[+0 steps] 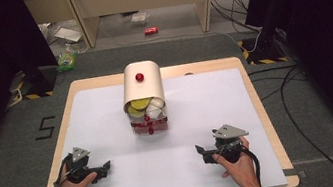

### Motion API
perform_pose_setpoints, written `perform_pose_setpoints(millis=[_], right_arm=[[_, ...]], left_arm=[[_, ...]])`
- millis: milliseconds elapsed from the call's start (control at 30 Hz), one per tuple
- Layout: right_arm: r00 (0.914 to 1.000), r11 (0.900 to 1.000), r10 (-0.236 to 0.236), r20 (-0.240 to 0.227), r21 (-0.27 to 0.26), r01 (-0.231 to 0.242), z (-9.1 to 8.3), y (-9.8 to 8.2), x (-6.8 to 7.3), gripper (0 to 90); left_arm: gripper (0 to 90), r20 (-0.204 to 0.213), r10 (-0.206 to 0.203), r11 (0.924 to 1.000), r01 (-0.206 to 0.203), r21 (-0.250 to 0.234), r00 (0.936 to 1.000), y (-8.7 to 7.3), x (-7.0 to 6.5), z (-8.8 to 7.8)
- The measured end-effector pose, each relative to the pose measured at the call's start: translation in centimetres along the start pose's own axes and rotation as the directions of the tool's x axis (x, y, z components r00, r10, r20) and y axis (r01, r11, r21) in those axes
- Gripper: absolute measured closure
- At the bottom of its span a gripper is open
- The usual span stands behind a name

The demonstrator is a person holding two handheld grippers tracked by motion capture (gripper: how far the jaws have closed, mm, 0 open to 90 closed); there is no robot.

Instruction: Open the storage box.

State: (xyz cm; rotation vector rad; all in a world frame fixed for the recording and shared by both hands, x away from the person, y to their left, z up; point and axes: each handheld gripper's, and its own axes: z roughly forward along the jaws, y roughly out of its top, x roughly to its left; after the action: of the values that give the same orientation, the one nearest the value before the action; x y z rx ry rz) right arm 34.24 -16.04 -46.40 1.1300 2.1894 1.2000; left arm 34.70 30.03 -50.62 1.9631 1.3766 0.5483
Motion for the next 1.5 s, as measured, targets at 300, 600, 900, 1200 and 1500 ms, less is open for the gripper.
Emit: perform_pose_setpoints(millis=[300, 600, 900, 1200, 1500], right_arm=[[0.9983, 0.998, -0.035, -0.045, -0.053, 0.033, 0.8, 2.2, 2.0, 15.9], [0.9963, 0.995, -0.063, -0.058, -0.087, 0.058, 1.2, 4.0, 3.4, 15.9], [0.9918, 0.988, -0.093, -0.088, -0.130, 0.081, 1.1, 5.8, 4.6, 15.7], [0.9849, 0.978, -0.131, -0.113, -0.174, 0.110, 1.3, 7.6, 5.9, 16.3], [0.9814, 0.972, -0.148, -0.122, -0.202, 0.122, 1.8, 9.1, 6.7, 19.6]], left_arm=[[0.0, 0.000, -0.001, 1.0000, 0.001, 0.001, 1.0000, 0.0, 0.0, 0.0], [0.0, -0.001, 0.001, 1.0000, -0.001, 0.000, 1.0000, 0.0, 0.0, 0.0], [0.0, -0.001, 0.001, 1.0000, -0.001, 0.001, 1.0000, 0.0, 0.0, 0.0], [0.0, 0.000, 0.001, 1.0000, -0.001, 0.001, 1.0000, 0.0, 0.0, 0.0], [0.0, 0.000, 0.001, 1.0000, -0.001, 0.001, 1.0000, 0.0, 0.0, 0.0]])
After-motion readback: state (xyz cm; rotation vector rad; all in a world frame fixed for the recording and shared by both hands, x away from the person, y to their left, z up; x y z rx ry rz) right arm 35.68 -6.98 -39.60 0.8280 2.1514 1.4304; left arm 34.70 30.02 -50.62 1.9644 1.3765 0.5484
